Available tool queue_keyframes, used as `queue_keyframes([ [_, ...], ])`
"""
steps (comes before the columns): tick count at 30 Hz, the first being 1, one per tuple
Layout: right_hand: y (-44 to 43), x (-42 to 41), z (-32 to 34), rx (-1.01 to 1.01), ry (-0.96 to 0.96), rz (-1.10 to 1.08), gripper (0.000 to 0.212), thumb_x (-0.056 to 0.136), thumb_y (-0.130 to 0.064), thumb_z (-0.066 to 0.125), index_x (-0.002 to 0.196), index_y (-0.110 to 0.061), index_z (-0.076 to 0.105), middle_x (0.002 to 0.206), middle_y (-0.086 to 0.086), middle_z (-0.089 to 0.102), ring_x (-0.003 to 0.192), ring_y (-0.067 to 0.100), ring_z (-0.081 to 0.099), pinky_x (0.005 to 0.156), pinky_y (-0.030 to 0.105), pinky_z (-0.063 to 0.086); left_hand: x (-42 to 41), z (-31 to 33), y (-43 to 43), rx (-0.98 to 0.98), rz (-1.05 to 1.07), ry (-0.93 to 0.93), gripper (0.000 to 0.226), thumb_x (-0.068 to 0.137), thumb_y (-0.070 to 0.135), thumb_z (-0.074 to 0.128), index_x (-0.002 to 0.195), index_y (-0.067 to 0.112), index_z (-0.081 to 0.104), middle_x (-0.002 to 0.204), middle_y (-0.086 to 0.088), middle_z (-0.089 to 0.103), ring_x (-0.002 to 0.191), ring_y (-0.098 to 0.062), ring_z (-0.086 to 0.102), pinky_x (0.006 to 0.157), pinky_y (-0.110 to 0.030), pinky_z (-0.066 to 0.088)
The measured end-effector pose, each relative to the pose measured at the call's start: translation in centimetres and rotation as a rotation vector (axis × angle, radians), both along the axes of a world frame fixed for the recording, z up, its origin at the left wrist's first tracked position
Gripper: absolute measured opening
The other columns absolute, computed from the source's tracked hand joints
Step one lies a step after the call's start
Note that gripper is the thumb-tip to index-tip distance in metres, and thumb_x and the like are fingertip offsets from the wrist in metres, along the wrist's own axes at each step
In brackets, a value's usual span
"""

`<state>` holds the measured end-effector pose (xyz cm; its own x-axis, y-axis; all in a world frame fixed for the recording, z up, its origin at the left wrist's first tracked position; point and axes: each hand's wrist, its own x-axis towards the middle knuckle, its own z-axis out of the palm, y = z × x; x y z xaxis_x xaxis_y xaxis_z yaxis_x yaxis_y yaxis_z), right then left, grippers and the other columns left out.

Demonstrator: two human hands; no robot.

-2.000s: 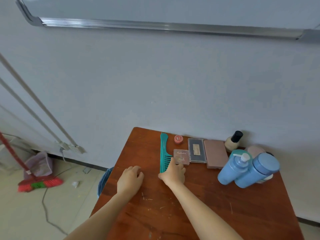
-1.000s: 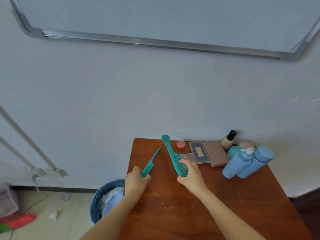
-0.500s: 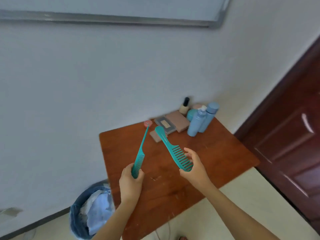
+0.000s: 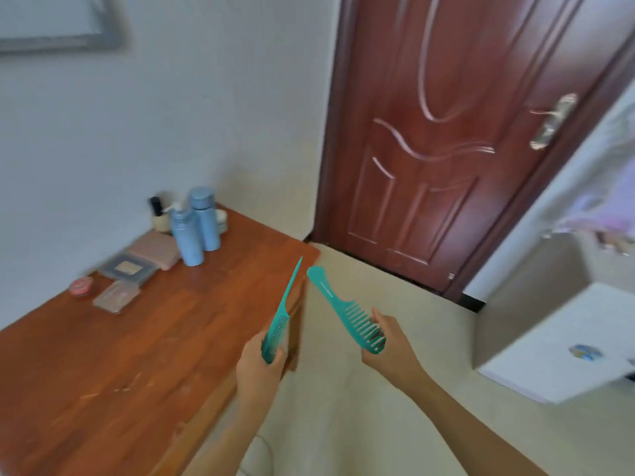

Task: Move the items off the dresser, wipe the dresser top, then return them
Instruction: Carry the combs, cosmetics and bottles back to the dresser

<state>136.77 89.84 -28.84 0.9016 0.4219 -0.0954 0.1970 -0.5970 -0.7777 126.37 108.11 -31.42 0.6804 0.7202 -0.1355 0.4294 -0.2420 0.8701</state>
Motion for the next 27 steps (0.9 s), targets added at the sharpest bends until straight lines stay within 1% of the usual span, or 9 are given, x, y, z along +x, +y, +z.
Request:
queue_keyframes([
  [2, -5.2, 0.4, 0.2, -0.006, -0.005, -0.058, 0.076, 0.074, 0.003, 0.064, 0.14, -0.003, 0.026, 0.128, 0.012, 0.039, 0.1, 0.01, 0.045, 0.078, 0.004, 0.03, 2.1, 0.5, -4.6, 0.045, -0.063, -0.015, 0.014, 0.083, 0.01, 0.06, 0.092, 0.016, 0.053, 0.082, 0.002, 0.055, 0.077, -0.019, 0.051, 0.067, -0.027, 0.036],
  [4, -10.6, 0.7, 0.4, -0.01, -0.003, -0.118, 0.074, 0.075, 0.003, 0.064, 0.139, -0.002, 0.027, 0.125, 0.011, 0.038, 0.096, 0.011, 0.045, 0.071, -0.003, 0.032, 4.0, 0.8, -9.7, 0.062, -0.126, -0.032, 0.011, 0.081, 0.01, 0.06, 0.083, 0.016, 0.05, 0.07, 0.0, 0.054, 0.068, -0.024, 0.052, 0.059, -0.032, 0.036],
  [8, -21.0, 0.7, 0.8, -0.004, 0.012, -0.239, 0.071, 0.078, 0.0, 0.063, 0.139, -0.005, 0.027, 0.117, -0.002, 0.03, 0.092, 0.008, 0.044, 0.067, -0.006, 0.034, 6.7, 0.8, -20.8, -0.015, -0.238, -0.071, 0.014, 0.082, 0.009, 0.059, 0.095, 0.014, 0.054, 0.081, -0.005, 0.057, 0.072, -0.023, 0.052, 0.065, -0.029, 0.038],
  [11, -27.9, 0.3, 1.4, -0.006, -0.023, -0.36, 0.061, 0.075, 0.002, 0.063, 0.131, -0.006, 0.039, 0.111, 0.0, 0.033, 0.082, 0.001, 0.046, 0.067, -0.001, 0.037, 8.3, 0.7, -27.9, -0.051, -0.386, -0.096, 0.017, 0.082, 0.01, 0.059, 0.099, 0.014, 0.055, 0.086, -0.007, 0.059, 0.074, -0.022, 0.052, 0.066, -0.029, 0.04],
  [13, -32.1, 0.1, 1.9, 0.003, -0.04, -0.447, 0.059, 0.074, 0.003, 0.062, 0.128, -0.009, 0.042, 0.108, 0.001, 0.034, 0.082, 0.001, 0.046, 0.066, 0.001, 0.039, 9.7, 1.0, -31.7, -0.043, -0.476, -0.115, 0.017, 0.082, 0.008, 0.058, 0.096, 0.017, 0.054, 0.086, -0.006, 0.059, 0.075, -0.023, 0.052, 0.067, -0.029, 0.039],
  [19, -41.6, 0.9, 2.6, 0.044, -0.059, -0.69, 0.063, 0.073, 0.004, 0.062, 0.13, -0.012, 0.041, 0.108, 0.0, 0.034, 0.086, 0.016, 0.051, 0.063, 0.002, 0.042, 15.2, 3.1, -40.1, -0.025, -0.65, -0.197, 0.018, 0.083, 0.005, 0.058, 0.094, 0.018, 0.051, 0.085, -0.007, 0.058, 0.071, -0.019, 0.05, 0.062, -0.027, 0.04],
  [21, -44.1, 1.8, 2.8, 0.044, -0.075, -0.739, 0.063, 0.072, 0.004, 0.062, 0.129, -0.013, 0.041, 0.108, 0.0, 0.034, 0.081, 0.014, 0.051, 0.061, 0.003, 0.042, 17.4, 3.8, -42.6, -0.021, -0.7, -0.225, 0.018, 0.083, 0.004, 0.058, 0.094, 0.017, 0.051, 0.082, -0.004, 0.055, 0.067, -0.015, 0.048, 0.058, -0.023, 0.038],
  [23, -46.4, 3.3, 2.9, 0.018, -0.103, -0.764, 0.06, 0.071, 0.005, 0.061, 0.126, -0.012, 0.044, 0.105, 0.001, 0.035, 0.074, 0.01, 0.049, 0.06, 0.002, 0.04, 19.9, 4.3, -45.0, -0.018, -0.736, -0.256, 0.016, 0.083, 0.003, 0.058, 0.093, 0.015, 0.053, 0.079, -0.004, 0.054, 0.066, -0.018, 0.047, 0.057, -0.023, 0.036],
  [27, -50.6, 7.1, 3.9, -0.013, -0.135, -0.816, 0.055, 0.071, 0.005, 0.06, 0.121, -0.014, 0.046, 0.102, 0.002, 0.036, 0.07, 0.005, 0.046, 0.056, 0.002, 0.038, 25.7, 4.5, -49.6, -0.086, -0.769, -0.295, 0.019, 0.084, 0.003, 0.058, 0.101, 0.012, 0.058, 0.087, -0.006, 0.059, 0.076, -0.02, 0.051, 0.067, -0.027, 0.035],
])
